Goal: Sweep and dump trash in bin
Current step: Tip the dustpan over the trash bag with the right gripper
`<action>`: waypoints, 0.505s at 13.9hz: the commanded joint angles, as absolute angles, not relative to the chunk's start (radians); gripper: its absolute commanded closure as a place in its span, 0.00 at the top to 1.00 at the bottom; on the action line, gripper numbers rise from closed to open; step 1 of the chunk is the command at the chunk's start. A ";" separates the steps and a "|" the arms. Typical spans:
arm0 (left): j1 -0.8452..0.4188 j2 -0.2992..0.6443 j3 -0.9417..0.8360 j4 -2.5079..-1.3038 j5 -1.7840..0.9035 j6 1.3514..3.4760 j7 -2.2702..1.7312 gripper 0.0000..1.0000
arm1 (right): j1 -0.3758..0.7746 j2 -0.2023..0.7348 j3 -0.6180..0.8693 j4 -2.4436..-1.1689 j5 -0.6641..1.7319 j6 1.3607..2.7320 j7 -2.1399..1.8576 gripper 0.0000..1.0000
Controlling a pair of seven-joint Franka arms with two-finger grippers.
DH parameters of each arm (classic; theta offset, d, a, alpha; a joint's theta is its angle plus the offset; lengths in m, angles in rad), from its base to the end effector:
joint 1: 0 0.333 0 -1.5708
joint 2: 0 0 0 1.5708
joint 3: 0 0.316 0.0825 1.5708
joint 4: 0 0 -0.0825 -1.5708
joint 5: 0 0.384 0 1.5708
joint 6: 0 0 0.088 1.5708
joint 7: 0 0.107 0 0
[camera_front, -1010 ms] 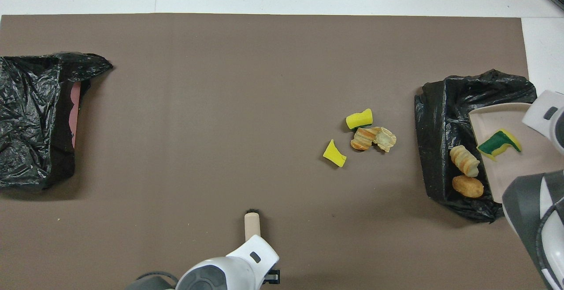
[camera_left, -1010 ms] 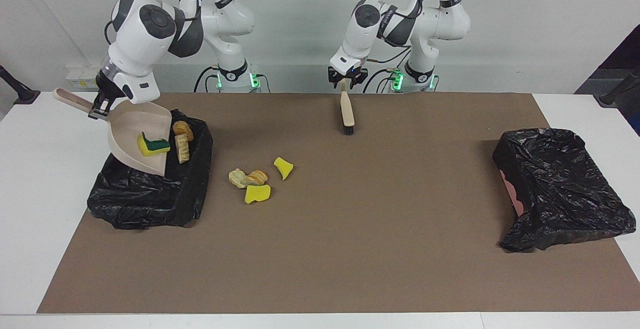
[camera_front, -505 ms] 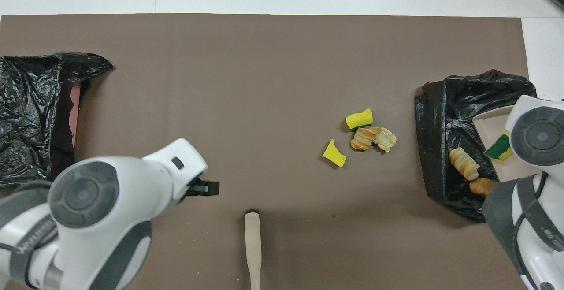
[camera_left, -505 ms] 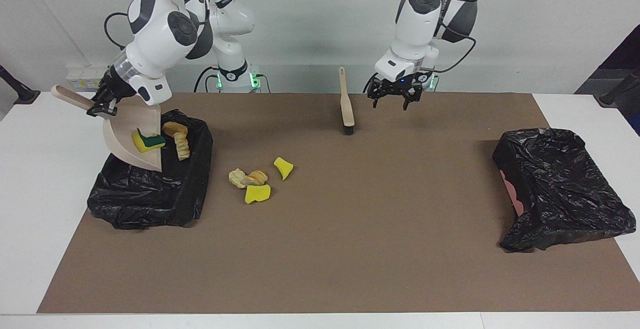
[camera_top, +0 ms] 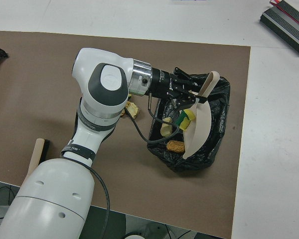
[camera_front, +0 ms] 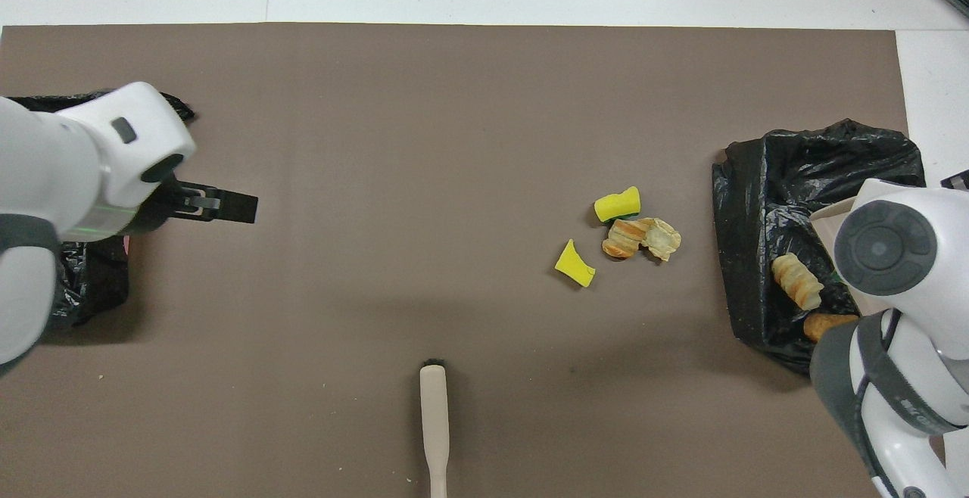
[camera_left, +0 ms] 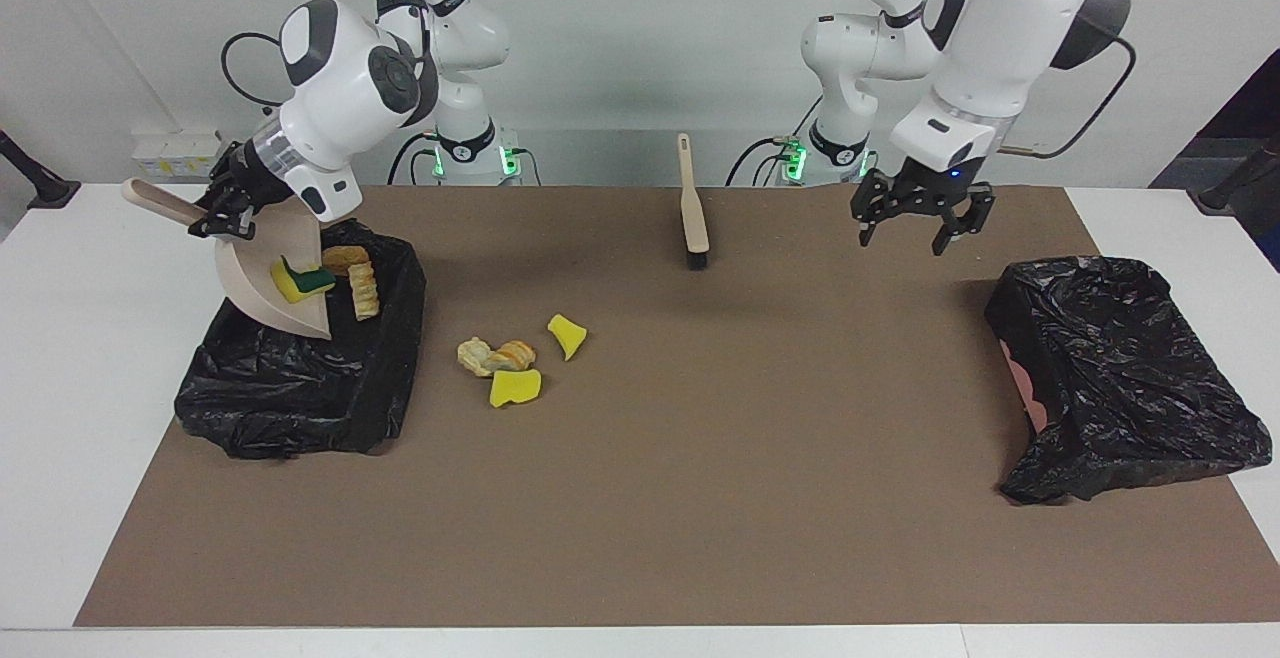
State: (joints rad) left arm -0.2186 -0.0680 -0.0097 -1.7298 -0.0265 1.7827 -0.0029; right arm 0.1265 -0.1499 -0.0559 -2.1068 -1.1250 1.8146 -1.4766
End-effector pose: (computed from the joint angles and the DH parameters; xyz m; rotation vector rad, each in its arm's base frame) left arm 0.5362 -0.1271 0.6056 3.0780 -0.3422 0.1816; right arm 0.5150 -0.0395 0.5140 1.2700 1.8418 -0.9626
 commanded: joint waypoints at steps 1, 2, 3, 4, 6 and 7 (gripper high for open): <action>-0.207 -0.043 0.018 -1.588 0.032 1.636 0.108 1.00 | 0.172 -0.153 -0.055 -2.129 -1.186 1.773 -1.439 0.00; -0.199 -0.041 0.018 -1.556 0.049 1.602 0.139 1.00 | 0.175 -0.153 -0.055 -2.137 -1.187 1.772 -1.425 0.00; -0.199 -0.041 0.020 -1.537 0.052 1.577 0.149 1.00 | 0.178 -0.150 -0.055 -2.140 -1.199 1.763 -1.411 0.00; -0.198 -0.040 0.021 -1.525 0.052 1.571 0.149 1.00 | 0.220 -0.144 -0.055 -2.151 -1.212 1.729 -1.384 0.00; -0.186 -0.005 0.025 -1.471 0.051 1.531 0.150 1.00 | 0.241 -0.144 -0.055 -2.151 -1.267 1.692 -1.338 0.00; -0.184 0.018 0.026 -1.429 0.046 1.490 0.150 1.00 | 0.241 -0.144 -0.057 -2.151 -1.287 1.687 -1.307 0.00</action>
